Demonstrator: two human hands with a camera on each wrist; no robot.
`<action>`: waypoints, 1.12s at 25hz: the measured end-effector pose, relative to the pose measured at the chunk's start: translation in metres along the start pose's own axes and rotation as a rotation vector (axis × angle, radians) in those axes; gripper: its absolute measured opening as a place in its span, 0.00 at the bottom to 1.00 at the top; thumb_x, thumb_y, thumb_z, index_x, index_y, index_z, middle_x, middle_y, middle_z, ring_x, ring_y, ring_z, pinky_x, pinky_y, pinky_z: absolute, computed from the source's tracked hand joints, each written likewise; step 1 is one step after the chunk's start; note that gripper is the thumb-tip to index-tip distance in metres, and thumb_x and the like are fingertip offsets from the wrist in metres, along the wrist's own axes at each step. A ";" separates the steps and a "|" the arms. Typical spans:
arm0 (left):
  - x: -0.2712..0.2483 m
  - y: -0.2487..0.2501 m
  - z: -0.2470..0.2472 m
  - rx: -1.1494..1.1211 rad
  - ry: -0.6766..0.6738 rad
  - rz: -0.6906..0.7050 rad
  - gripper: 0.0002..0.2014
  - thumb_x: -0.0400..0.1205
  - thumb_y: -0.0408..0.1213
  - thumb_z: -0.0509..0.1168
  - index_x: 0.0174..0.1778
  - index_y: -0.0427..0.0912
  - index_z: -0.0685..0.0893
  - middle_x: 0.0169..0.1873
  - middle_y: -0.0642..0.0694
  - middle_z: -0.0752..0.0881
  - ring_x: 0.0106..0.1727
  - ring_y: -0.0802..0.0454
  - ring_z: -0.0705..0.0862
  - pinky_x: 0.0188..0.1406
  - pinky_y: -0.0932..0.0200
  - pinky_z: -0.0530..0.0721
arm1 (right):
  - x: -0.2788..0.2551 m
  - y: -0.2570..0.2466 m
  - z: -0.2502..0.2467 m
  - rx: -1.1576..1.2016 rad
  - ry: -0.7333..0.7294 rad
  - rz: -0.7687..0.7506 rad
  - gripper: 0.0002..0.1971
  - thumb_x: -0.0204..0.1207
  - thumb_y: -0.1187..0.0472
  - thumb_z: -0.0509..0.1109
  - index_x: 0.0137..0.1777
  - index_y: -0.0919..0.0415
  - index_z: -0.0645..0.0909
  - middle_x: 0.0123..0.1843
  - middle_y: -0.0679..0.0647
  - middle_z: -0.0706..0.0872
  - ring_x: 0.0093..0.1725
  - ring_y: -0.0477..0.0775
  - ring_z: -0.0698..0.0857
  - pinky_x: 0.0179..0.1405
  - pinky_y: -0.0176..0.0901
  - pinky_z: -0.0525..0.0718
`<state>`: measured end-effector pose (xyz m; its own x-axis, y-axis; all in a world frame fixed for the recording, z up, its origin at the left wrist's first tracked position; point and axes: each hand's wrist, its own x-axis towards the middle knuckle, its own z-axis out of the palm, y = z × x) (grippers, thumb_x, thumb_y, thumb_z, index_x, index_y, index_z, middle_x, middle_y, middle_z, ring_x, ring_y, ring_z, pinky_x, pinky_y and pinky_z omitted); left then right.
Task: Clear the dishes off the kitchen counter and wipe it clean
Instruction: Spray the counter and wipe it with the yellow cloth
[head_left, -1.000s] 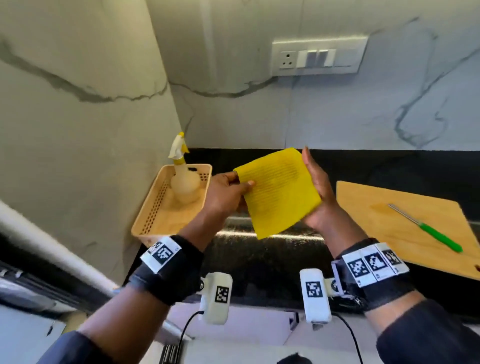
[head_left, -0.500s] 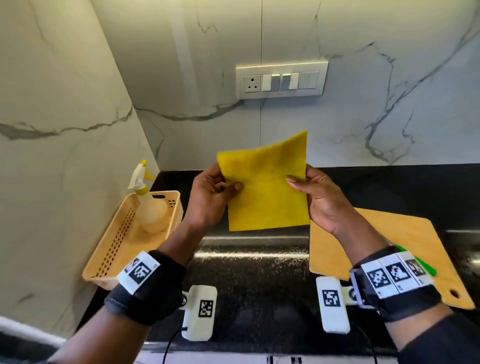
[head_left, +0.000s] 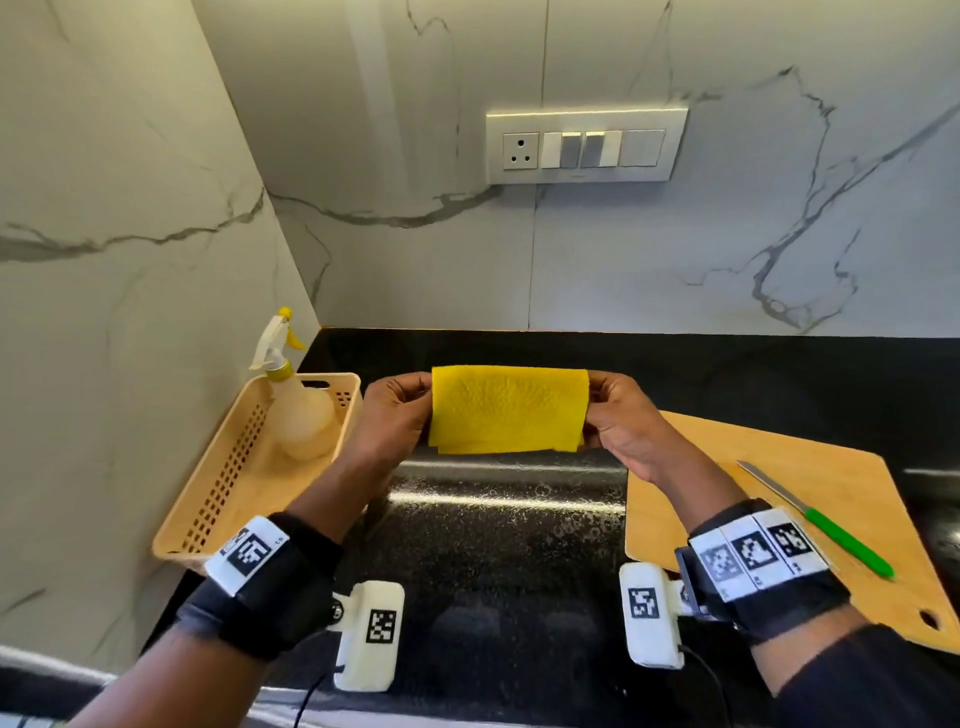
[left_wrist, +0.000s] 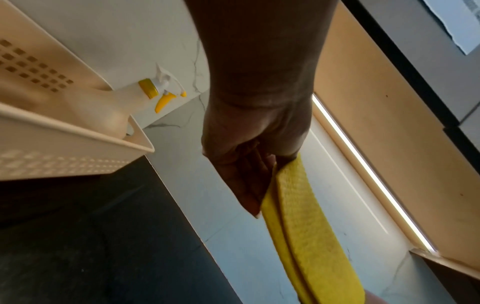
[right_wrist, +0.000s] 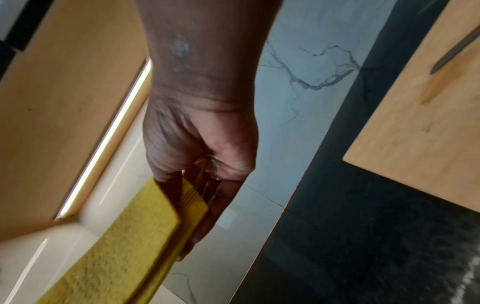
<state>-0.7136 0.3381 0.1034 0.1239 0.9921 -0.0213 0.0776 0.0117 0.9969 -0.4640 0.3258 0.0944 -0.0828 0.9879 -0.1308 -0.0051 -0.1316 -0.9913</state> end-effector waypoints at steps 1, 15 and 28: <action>-0.001 0.000 -0.008 0.015 -0.002 -0.027 0.09 0.86 0.36 0.64 0.52 0.44 0.90 0.47 0.41 0.92 0.49 0.40 0.91 0.44 0.47 0.91 | 0.001 -0.002 0.005 -0.038 -0.021 -0.022 0.12 0.77 0.71 0.72 0.58 0.59 0.86 0.44 0.54 0.91 0.40 0.51 0.90 0.31 0.42 0.88; -0.063 -0.023 -0.172 0.006 0.325 -0.342 0.06 0.84 0.35 0.67 0.47 0.48 0.89 0.39 0.45 0.89 0.35 0.49 0.88 0.34 0.57 0.89 | 0.050 0.011 0.182 -0.175 -0.350 -0.169 0.12 0.71 0.74 0.76 0.52 0.62 0.86 0.47 0.59 0.91 0.44 0.50 0.89 0.40 0.44 0.90; -0.041 -0.058 -0.209 0.921 0.286 -0.257 0.15 0.83 0.30 0.64 0.62 0.47 0.69 0.60 0.39 0.83 0.51 0.42 0.84 0.48 0.45 0.88 | 0.087 0.013 0.290 -1.084 -0.610 -0.143 0.23 0.73 0.77 0.66 0.62 0.52 0.81 0.59 0.54 0.82 0.53 0.54 0.83 0.49 0.47 0.88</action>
<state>-0.9303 0.3225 0.0623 -0.2380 0.9672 -0.0887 0.8207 0.2491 0.5142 -0.7604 0.3865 0.0743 -0.5981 0.7511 -0.2794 0.7460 0.3945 -0.5365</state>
